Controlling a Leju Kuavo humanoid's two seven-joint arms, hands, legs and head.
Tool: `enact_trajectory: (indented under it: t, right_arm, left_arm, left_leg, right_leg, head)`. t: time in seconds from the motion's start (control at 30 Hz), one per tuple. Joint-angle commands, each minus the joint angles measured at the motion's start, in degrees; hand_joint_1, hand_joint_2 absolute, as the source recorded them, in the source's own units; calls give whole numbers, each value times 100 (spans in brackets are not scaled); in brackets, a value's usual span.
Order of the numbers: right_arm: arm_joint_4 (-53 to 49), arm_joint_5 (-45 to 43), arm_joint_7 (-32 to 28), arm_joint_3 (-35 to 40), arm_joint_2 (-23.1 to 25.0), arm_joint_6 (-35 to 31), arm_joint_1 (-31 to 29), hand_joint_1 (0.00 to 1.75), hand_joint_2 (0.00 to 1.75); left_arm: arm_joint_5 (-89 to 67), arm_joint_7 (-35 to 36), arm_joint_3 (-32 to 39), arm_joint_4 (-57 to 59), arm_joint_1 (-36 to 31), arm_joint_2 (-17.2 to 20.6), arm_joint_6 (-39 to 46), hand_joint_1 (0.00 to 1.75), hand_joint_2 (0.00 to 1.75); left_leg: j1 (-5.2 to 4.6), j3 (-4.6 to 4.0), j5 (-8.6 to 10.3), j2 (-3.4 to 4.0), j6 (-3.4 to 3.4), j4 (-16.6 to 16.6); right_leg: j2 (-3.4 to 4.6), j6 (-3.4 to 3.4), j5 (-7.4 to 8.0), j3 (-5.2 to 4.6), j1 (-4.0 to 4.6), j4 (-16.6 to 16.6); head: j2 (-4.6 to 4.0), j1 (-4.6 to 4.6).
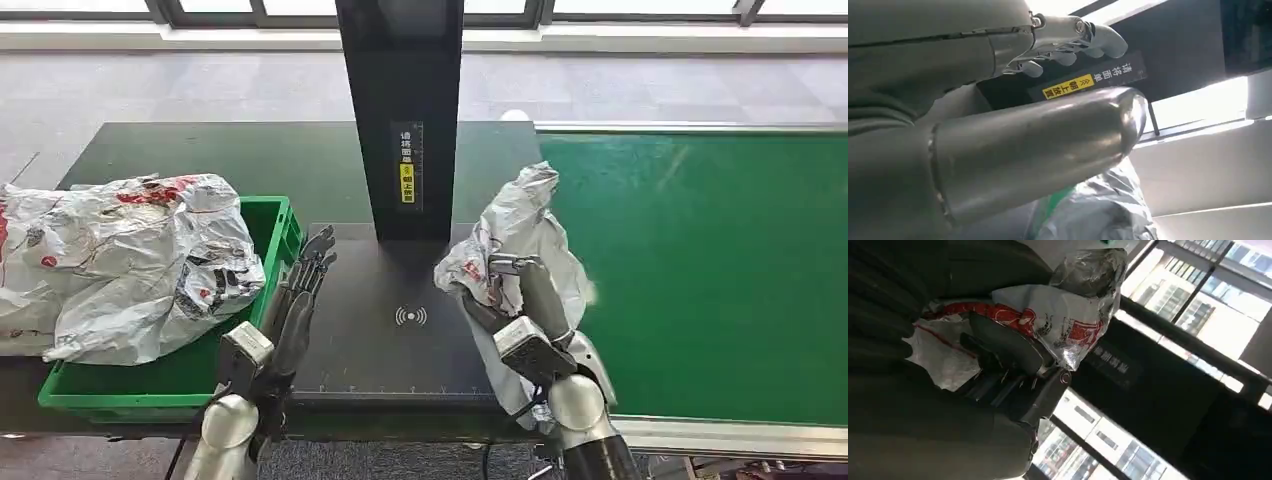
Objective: Moved the parcel from conveyor to table for the left to box.
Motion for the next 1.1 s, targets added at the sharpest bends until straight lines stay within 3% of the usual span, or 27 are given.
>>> enact_trajectory:
  t: [0.03, 0.13, 0.4, 0.5, 0.6, 0.63, 0.67, 0.7, 0.73, 0.87, 0.97, 1.1]
  right_arm:
    - [2356, -789, -82, 1691, 718, 401, -1321, 175, 175]
    - [2487, -950, -21, 1663, 718, 650, -1414, 175, 175]
    - [3200, -964, 48, 1611, 718, 551, -1721, 175, 175]
    - [3672, -889, 349, 1579, 718, 442, -1881, 175, 175]
    - [4422, -1040, 584, 1423, 718, 446, -2094, 175, 175]
    - [4793, -821, 1011, 1441, 711, 279, -2186, 175, 175]
    - [4998, -747, 1055, 1306, 717, 233, -2170, 175, 175]
    - [5090, -660, 1150, 1290, 697, 141, -2143, 59, 175]
    - [5152, -520, 1202, 1263, 695, 18, -2103, 3, 175]
    - [5137, -453, 1277, 1037, 675, -112, -1938, 0, 175]
    - [4938, -445, 1105, 844, 676, -134, -1857, 0, 175]
    - [4706, -544, 930, 710, 677, 20, -1736, 0, 175]
  left_arm:
    - [181, 65, -106, 1315, -1037, -66, 105, 0, 0]
    - [258, 45, -74, 1294, -1019, -80, 136, 0, 0]
    - [378, 52, -46, 1172, -920, -31, 197, 0, 0]
    - [388, 34, -13, 1037, -866, -25, 264, 0, 0]
    - [124, -98, -28, 567, -713, -89, 701, 0, 0]
    - [-21, -223, 37, 234, -595, -238, 1357, 0, 0]
    - [122, -223, 91, -179, -450, -377, 2162, 0, 0]
    - [208, -223, 91, -523, -309, -439, 2754, 0, 0]
    - [290, -223, -127, -1022, -158, -299, 3480, 0, 0]
    - [0, -223, -1023, -2278, 275, 228, 5491, 0, 0]
    - [-535, -223, -792, -2956, 478, -229, 5491, 0, 0]
    - [-392, -223, -791, -3136, 553, -299, 5491, 0, 0]
  left_leg:
    - [2, 0, 4, 30, -6, 2]
    - [5, 0, 14, 18, -14, -5]
    - [6, -3, 17, 10, -15, -4]
    - [4, -6, 17, 8, -14, -4]
    - [9, -5, 15, 15, -14, -3]
    - [6, -7, 16, 10, -15, -1]
    - [8, -10, 17, 8, -13, -1]
    - [6, -10, 14, 9, -13, 1]
    - [7, -11, 12, 8, -13, 3]
    - [6, -11, 10, 12, -15, 0]
    - [8, -18, 6, 6, -16, 6]
    - [5, -25, 8, 2, -14, 4]
  right_leg:
    - [26, -12, 14, -12, 3, 5]
    - [9, -23, 19, -11, 7, -4]
    - [3, -22, 17, -9, 8, -4]
    - [4, -22, 18, -13, 6, -2]
    - [9, -23, 20, -12, 11, -4]
    - [6, -21, 18, -12, 9, -2]
    - [3, -22, 20, -13, 12, -4]
    - [6, -20, 17, -14, 11, -1]
    - [6, -19, 15, -15, 12, -1]
    - [9, -20, 13, -17, 12, 1]
    - [-2, -21, 8, -24, 16, 3]
    - [1, -20, 9, -30, 13, 2]
  head:
    - [0, -2]
    - [0, -2]
    - [2, -2]
    - [0, -2]
    - [0, -2]
    - [0, -2]
    - [0, -2]
    - [0, -2]
    - [0, -2]
    - [0, -2]
    - [0, -2]
    - [0, -2]
